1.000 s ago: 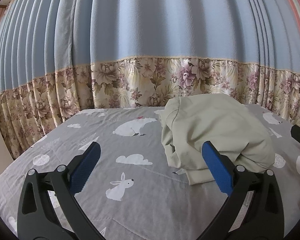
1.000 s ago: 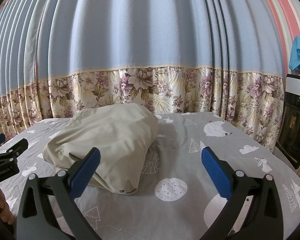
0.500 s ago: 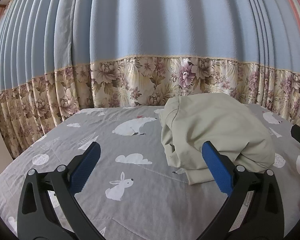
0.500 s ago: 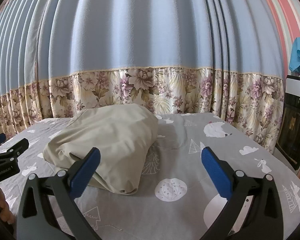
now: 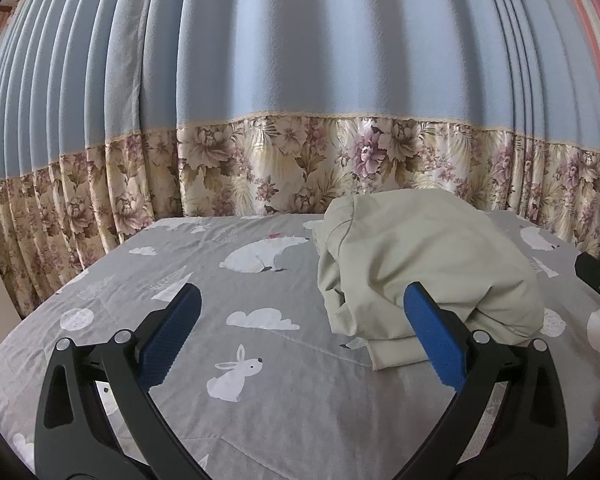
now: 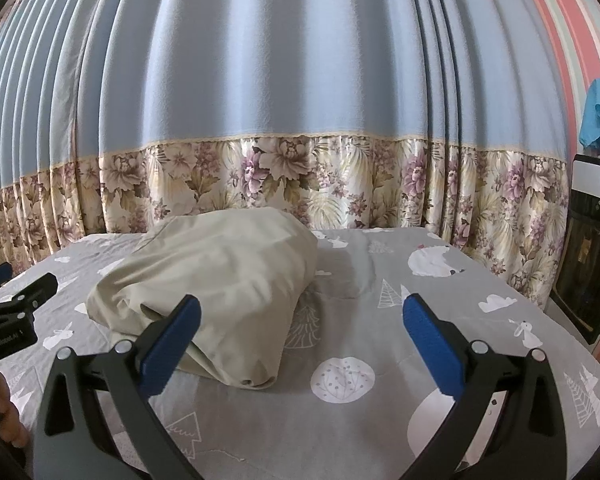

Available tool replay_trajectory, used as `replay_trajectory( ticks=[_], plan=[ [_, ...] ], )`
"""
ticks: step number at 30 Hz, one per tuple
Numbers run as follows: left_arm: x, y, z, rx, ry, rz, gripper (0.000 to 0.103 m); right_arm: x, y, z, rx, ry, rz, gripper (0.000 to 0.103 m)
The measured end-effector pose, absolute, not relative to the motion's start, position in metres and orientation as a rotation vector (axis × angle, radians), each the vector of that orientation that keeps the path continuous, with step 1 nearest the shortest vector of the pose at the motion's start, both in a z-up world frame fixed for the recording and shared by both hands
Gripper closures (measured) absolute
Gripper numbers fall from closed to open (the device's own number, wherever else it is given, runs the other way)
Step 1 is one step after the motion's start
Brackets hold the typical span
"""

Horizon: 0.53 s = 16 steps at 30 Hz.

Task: Fold large clothes

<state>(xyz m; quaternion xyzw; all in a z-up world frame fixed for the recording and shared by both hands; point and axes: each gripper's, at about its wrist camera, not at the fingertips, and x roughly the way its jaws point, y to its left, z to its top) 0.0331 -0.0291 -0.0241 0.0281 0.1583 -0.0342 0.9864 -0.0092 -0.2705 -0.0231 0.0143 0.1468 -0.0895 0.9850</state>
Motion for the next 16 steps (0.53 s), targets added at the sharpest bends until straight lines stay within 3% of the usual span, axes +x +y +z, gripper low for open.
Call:
replay_trajectory(
  ticks=[16],
  plan=[
    [0.04, -0.027, -0.024, 0.054, 0.352, -0.076, 0.003, -0.006, -0.28, -0.026, 0.04, 0.305, -0.185, 0.002]
  ],
)
